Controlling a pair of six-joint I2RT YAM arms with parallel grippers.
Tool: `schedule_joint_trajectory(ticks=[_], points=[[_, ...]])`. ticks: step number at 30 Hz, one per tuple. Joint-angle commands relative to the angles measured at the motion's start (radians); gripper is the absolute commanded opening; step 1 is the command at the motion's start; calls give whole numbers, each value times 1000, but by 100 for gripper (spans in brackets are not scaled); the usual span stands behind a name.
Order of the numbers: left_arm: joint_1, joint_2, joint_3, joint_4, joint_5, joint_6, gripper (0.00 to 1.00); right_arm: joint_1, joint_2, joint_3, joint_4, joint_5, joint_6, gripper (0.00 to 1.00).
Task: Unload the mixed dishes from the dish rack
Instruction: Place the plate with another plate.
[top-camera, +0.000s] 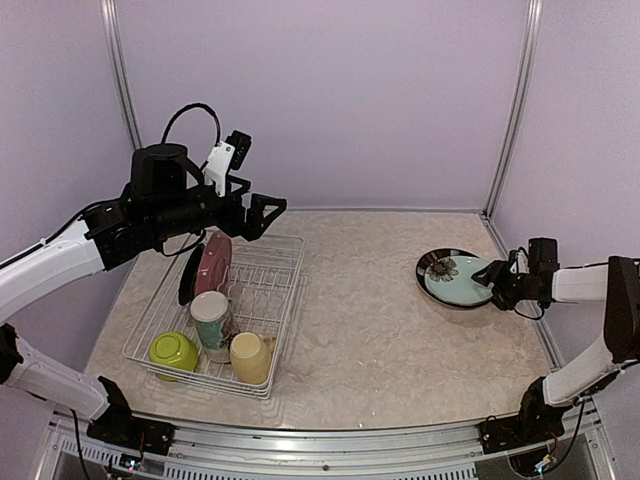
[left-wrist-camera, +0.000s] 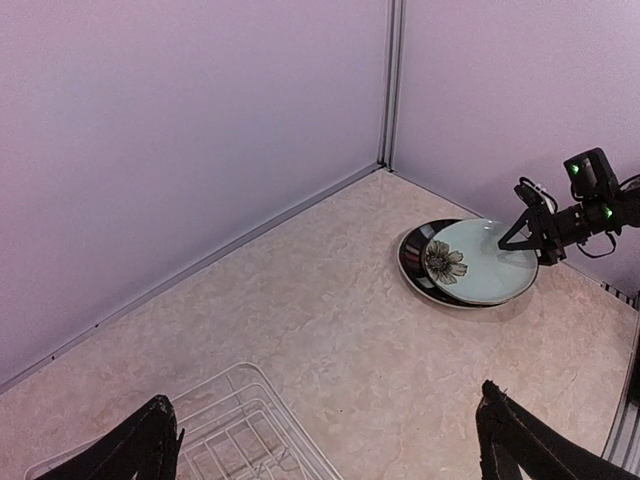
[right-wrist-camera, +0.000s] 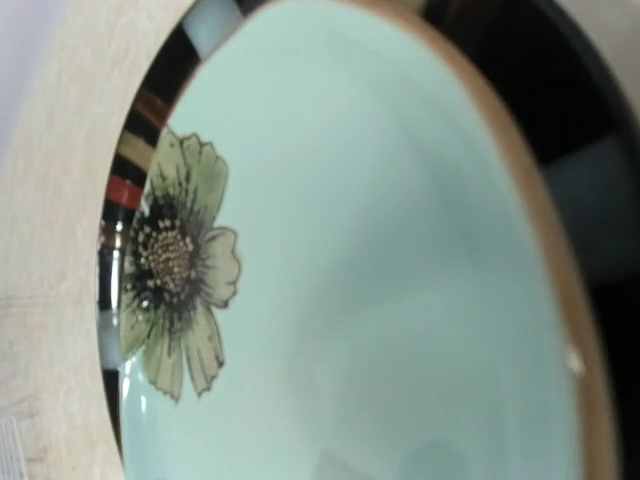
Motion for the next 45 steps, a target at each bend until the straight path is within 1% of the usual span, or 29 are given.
schedule_joint_trajectory(ticks=[1, 4, 11, 14, 15, 18, 21, 25, 27, 33, 39, 40, 42, 45], points=[[5, 13, 36, -26, -8, -1, 99, 10, -54, 50, -126, 68, -96, 68], [5, 18, 45, -36, -7, -1, 99, 26, -62, 87, -191, 117, -131, 74], [5, 16, 51, -45, -8, -1, 99, 107, -43, 166, -313, 239, -178, 81], [3, 12, 50, -45, -7, -1, 99, 135, -19, 188, -321, 255, -174, 83], [3, 13, 51, -46, -32, -1, 99, 145, -9, 195, -324, 263, -175, 83], [-1, 19, 58, -55, -44, -2, 99, 165, 19, 225, -346, 309, -181, 84], [-7, 27, 64, -60, -65, 5, 99, 169, 30, 241, -368, 335, -195, 85], [-12, 42, 86, -87, -74, 3, 99, 168, 25, 265, -438, 428, -222, 87], [-14, 48, 88, -90, -78, 2, 99, 168, 11, 265, -458, 448, -233, 89], [-14, 56, 92, -94, -78, -1, 99, 168, -2, 263, -479, 461, -252, 91], [-15, 65, 94, -97, -83, -1, 99, 168, 18, 254, -429, 392, -253, 91], [-15, 66, 94, -98, -82, -1, 99, 194, 19, 255, -424, 390, -250, 91], [-16, 67, 95, -101, -92, 2, 99, 207, 16, 263, -423, 397, -244, 91], [-18, 77, 105, -111, -130, -1, 99, 239, 2, 284, -440, 443, -248, 91]])
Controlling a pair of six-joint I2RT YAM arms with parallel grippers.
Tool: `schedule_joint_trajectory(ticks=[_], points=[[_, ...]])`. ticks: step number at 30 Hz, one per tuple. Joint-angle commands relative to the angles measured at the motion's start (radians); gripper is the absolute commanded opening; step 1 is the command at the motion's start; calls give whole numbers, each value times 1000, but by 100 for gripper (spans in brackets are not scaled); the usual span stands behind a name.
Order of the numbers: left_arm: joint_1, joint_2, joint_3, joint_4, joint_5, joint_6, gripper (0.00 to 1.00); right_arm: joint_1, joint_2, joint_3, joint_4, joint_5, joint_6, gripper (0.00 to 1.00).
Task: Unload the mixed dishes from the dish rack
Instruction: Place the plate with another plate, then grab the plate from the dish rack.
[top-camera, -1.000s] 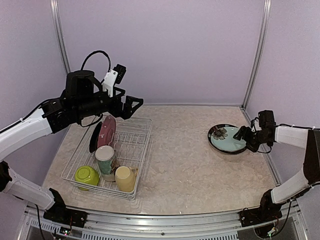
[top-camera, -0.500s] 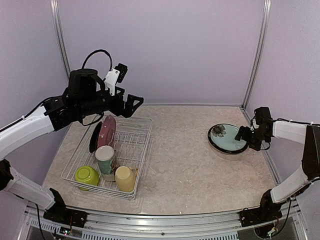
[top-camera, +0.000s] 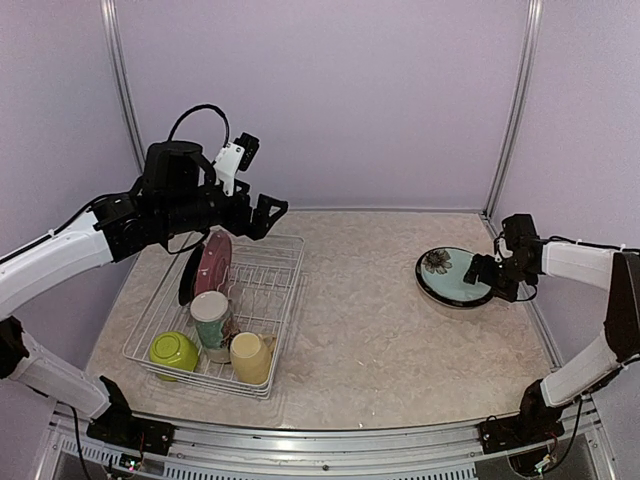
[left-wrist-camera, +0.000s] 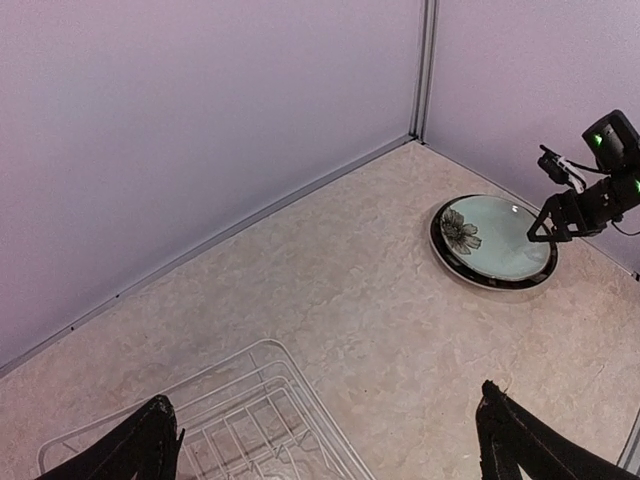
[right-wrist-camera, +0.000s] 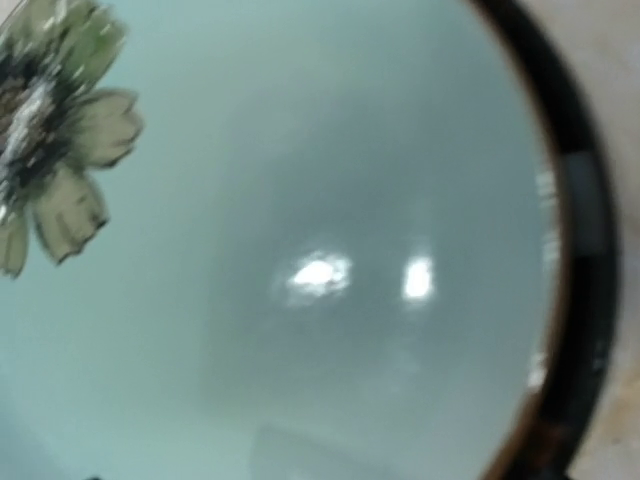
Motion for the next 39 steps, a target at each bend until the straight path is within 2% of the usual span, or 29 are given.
schedule_joint_trajectory(ticks=[1, 6, 10, 13, 16, 18, 20, 25, 32, 39], points=[[-7, 24, 49, -28, -66, 0, 99, 51, -20, 49, -15, 44, -11, 91], [11, 101, 159, -172, -181, -140, 99, 90, -30, 73, -48, 71, -21, 93], [58, 169, 290, -336, -135, -281, 99, 118, -25, 93, -59, 71, -17, 93], [82, 197, 353, -413, -112, -302, 99, 141, -15, 106, -58, 70, -12, 93], [143, 199, 380, -479, -3, -358, 99, 172, 4, 119, -62, 67, -5, 93], [220, 181, 348, -491, 149, -429, 99, 194, 14, 131, -69, 78, 0, 93], [279, 157, 281, -486, 198, -462, 99, 217, 22, 140, -72, 85, 5, 93], [334, 111, 178, -460, 173, -393, 99, 242, 45, 165, -81, 96, 13, 93], [394, 215, 246, -558, 259, -375, 93, 284, 98, 220, -87, 118, 29, 93], [394, 301, 288, -646, 157, -361, 86, 321, 121, 250, -119, 147, 27, 93]])
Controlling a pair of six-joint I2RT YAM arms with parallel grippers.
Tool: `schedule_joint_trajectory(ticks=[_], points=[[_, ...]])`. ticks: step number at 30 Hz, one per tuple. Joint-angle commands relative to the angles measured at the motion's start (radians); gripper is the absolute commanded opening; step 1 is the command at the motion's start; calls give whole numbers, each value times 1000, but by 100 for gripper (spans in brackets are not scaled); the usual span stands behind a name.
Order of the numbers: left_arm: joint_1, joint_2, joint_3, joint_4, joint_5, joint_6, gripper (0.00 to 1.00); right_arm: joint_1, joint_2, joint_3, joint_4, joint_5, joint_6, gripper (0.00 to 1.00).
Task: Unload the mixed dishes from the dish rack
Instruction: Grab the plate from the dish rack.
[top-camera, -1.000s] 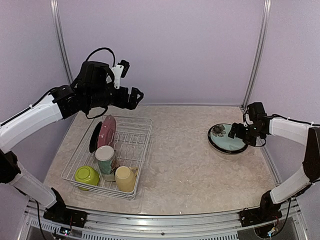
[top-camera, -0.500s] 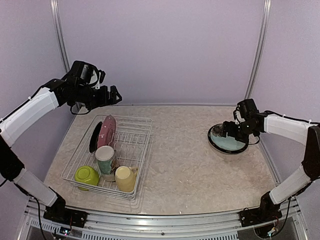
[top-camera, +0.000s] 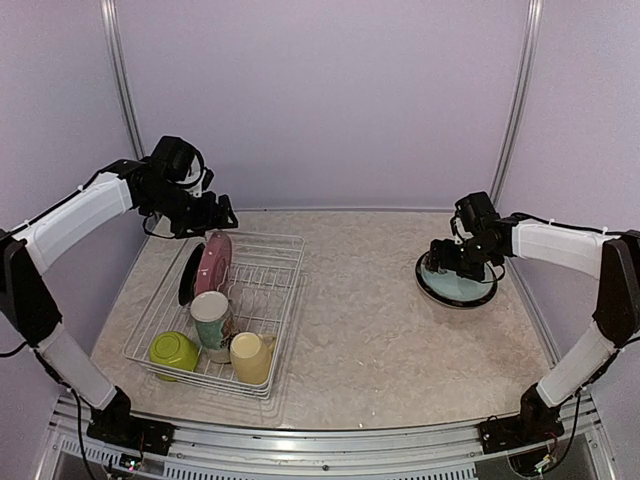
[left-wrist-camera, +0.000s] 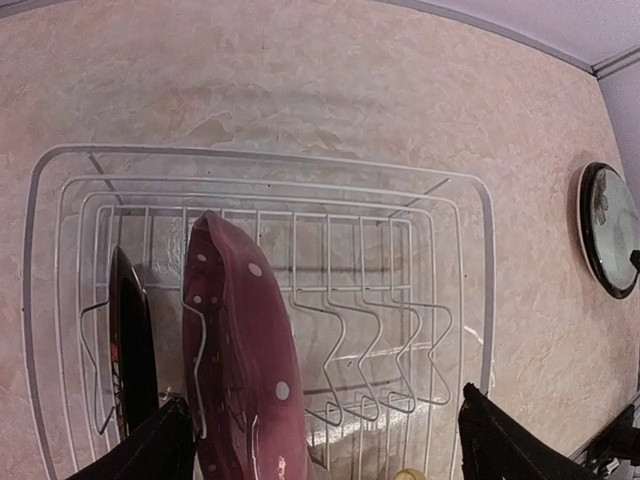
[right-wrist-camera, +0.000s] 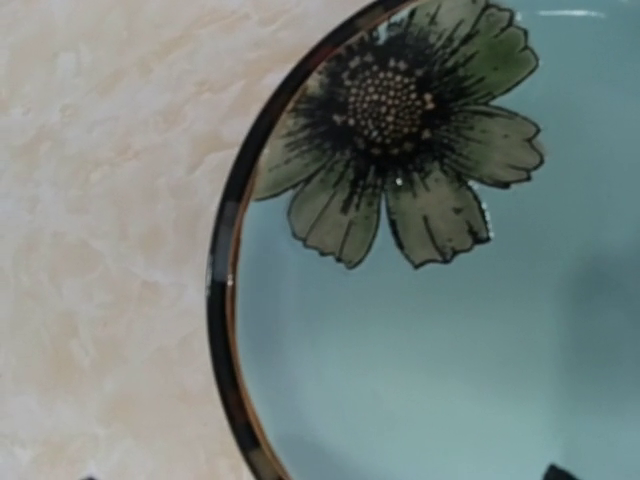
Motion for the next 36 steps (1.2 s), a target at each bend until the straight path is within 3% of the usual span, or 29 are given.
schedule_joint_trajectory(ticks=[1, 6, 18, 21, 36], points=[[3, 53, 46, -90, -58, 18, 83, 20, 4, 21, -47, 40, 8, 93], [1, 100, 62, -112, -59, 15, 69, 21, -18, 0, -41, 43, 11, 93], [2, 208, 108, -184, -102, 35, 47, 31, -50, -39, 9, 31, 22, 93], [1, 210, 109, -189, -130, 39, 35, 34, -55, -49, 17, 25, 24, 93], [-2, 157, 109, -182, -177, 53, 10, 34, -80, -69, 25, 18, 42, 93]])
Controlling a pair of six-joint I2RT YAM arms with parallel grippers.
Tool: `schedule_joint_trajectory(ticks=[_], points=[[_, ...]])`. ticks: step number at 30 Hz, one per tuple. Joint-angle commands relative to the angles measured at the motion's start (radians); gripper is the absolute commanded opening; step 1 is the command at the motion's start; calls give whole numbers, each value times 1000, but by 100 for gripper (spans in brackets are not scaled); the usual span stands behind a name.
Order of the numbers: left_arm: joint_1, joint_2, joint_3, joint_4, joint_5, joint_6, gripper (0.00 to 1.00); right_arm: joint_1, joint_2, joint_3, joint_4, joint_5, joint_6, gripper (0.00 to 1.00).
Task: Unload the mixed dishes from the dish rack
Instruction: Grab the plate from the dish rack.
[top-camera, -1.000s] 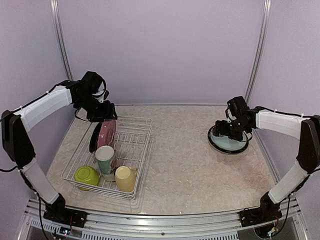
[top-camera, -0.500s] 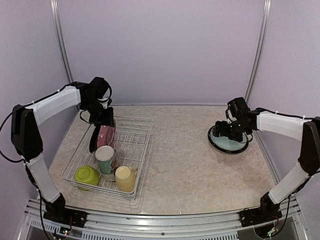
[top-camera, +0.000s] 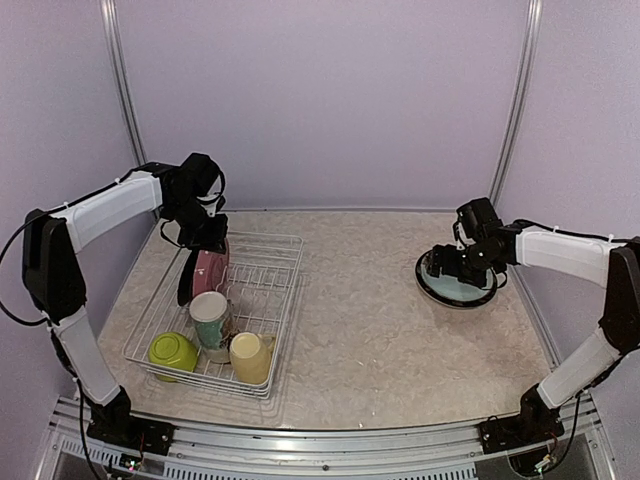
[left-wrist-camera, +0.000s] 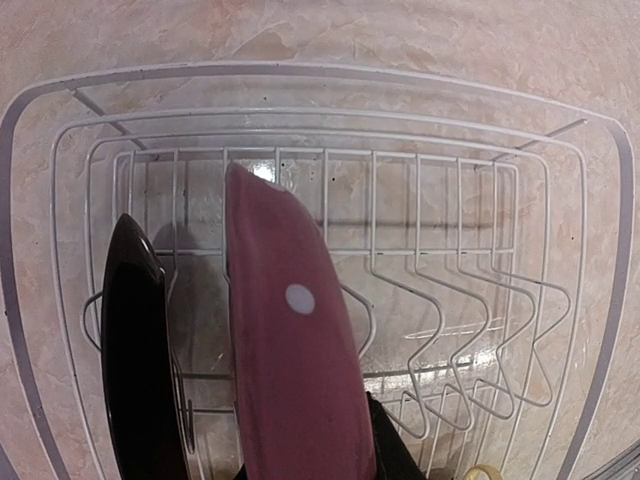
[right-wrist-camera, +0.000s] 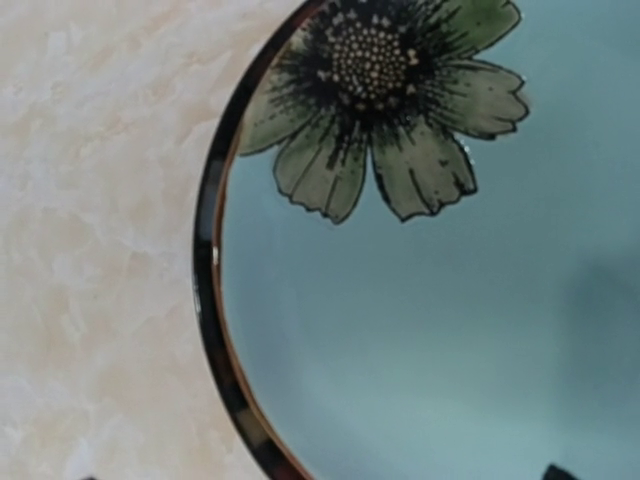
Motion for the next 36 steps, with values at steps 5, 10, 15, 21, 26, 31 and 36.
schedule_joint_trajectory(ticks=[5, 10, 15, 21, 26, 31, 36], points=[[6, -76, 20, -18, -63, -5, 7, 14, -31, 1, 16, -13, 19, 93], [18, -145, 15, 6, -31, -9, 3, 20, -23, 8, 23, -18, 26, 93], [48, -220, 1, 41, 60, -13, 1, 33, -4, 34, 18, -23, 25, 93], [95, -316, -55, 148, 233, -10, 0, 49, 9, 56, 14, -16, 28, 93], [105, -434, -154, 306, 346, 7, 0, 58, 10, 54, 24, -21, 32, 93], [104, -542, -246, 470, 449, -2, 0, 66, 18, 53, 45, -40, 40, 93], [82, -586, -310, 601, 469, -14, 0, 75, 17, 51, 78, -86, 54, 93]])
